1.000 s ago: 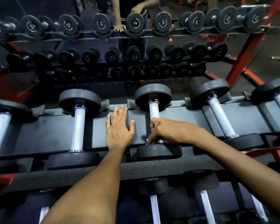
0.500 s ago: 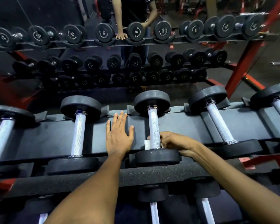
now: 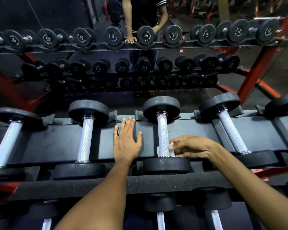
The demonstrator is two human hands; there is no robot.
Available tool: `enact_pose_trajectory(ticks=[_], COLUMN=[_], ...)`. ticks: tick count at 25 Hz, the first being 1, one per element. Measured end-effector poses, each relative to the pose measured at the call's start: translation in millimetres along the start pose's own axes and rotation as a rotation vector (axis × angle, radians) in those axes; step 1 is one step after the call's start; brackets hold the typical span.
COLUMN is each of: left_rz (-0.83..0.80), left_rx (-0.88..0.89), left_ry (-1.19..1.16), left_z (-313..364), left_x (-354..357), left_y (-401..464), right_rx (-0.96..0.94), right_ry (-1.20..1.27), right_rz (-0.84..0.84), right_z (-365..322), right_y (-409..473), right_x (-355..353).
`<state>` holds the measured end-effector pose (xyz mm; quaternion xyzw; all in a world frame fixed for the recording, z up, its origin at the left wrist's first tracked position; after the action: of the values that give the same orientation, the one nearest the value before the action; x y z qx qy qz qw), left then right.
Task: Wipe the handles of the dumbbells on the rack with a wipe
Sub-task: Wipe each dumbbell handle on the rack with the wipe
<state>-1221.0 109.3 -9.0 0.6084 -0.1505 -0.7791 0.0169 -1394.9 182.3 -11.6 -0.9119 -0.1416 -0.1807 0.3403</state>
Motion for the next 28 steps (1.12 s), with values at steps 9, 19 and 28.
enact_pose_trajectory(ticks=[9, 19, 28], left_rz=[0.005, 0.004, 0.015], left_rx=[0.010, 0.002, 0.005], left_ry=[0.012, 0.006, -0.002], left_z=[1.4, 0.8, 0.5], left_x=[-1.7, -1.0, -2.1], left_y=[-0.3, 1.0, 0.3], right_rx=[0.057, -0.031, -0.317], right_ry=[-0.027, -0.158, -0.351], right_rz=[0.135, 0.201, 0.434], right_z=[-1.7, -13.3, -26.1], right_y=[-5.6, -12.7, -22.3], right_x=[-6.8, -9.0, -14.4])
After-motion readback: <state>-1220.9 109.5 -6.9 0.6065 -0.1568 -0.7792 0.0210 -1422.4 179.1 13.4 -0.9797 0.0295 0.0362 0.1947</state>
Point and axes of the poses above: each hand's wrist, its own y-axis towards the middle knuckle, its own x-axis out of the palm, z = x × y, the point moved 8 cm from there along y, towards the middle knuckle, and after that the axes turned 12 degrees about y, right-handed, at the moved point
